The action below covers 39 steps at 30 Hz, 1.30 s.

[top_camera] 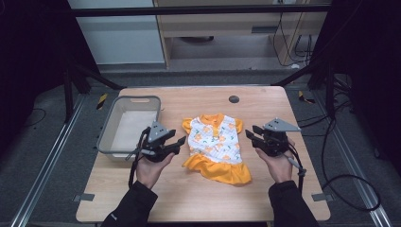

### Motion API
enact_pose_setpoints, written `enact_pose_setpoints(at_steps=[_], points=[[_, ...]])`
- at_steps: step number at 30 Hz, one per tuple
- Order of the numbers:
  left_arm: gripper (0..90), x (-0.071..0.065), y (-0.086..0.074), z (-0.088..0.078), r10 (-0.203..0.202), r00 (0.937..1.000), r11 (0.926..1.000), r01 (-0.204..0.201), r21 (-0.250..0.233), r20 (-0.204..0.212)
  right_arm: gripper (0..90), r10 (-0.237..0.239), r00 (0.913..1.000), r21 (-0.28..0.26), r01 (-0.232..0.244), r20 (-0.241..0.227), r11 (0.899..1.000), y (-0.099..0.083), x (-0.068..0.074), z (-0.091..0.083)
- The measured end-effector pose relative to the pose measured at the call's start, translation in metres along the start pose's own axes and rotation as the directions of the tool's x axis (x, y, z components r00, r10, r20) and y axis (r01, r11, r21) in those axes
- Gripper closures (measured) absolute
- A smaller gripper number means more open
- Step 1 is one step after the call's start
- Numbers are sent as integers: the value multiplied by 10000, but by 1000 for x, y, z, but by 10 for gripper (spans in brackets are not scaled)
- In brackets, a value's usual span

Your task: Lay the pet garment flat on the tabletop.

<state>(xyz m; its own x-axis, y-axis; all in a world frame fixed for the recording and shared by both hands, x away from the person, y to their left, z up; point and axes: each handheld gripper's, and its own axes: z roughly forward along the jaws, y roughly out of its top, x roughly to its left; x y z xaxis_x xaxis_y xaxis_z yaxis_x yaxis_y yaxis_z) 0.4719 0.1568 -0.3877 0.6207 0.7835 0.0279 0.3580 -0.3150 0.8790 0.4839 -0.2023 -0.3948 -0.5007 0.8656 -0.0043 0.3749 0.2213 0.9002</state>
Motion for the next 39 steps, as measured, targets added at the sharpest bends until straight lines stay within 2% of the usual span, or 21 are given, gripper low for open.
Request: enact_pose_setpoints(at_steps=[4,7,10,16,20,23,27,33,34,37,38,39], points=[[521,-6,-17,-3,280,9995,9987,-286,426,134,632,33,9995,89,-31,-310,10000,-14,6,-7],[524,-7,-29,-5,283,9994,9979,-294,576,205,625,-24,9988,199,34,-490,9998,-24,10,-10],[525,-7,-34,-5,297,9994,9968,-309,739,178,617,6,9975,363,20,-706,9993,-35,13,-13],[522,-12,-39,-2,92,9989,9963,-131,851,466,603,41,9958,975,49,-919,9952,-55,17,-14],[518,-21,-43,4,328,9975,9937,-392,1046,619,592,95,9941,1288,45,-1079,9917,-65,20,-13],[519,-25,-45,9,571,9968,9897,-639,1279,555,586,95,9931,1678,103,-1168,9858,-74,22,-9],[537,-26,-51,17,483,9970,9854,-575,1600,607,575,-42,9937,2091,276,-1117,9775,-84,22,-6],[610,-23,-59,28,159,9973,9768,-307,2119,711,572,14,9931,2532,285,-1172,9670,-98,23,-5],[625,-23,-60,29,144,9972,9758,-300,2165,734,573,77,9926,2717,257,-1214,9620,-101,23,-3],[672,-25,-64,34,256,9964,9687,-448,2443,811,581,36,9919,2932,340,-1269,9554,-105,25,0],[716,-25,-64,34,256,9964,9687,-448,2443,811,581,36,9919,2932,340,-1269,9554,-105,25,0],[746,-25,-65,35,258,9961,9660,-467,2542,850,611,-137,9906,3108,558,-1358,9488,-107,28,3]])
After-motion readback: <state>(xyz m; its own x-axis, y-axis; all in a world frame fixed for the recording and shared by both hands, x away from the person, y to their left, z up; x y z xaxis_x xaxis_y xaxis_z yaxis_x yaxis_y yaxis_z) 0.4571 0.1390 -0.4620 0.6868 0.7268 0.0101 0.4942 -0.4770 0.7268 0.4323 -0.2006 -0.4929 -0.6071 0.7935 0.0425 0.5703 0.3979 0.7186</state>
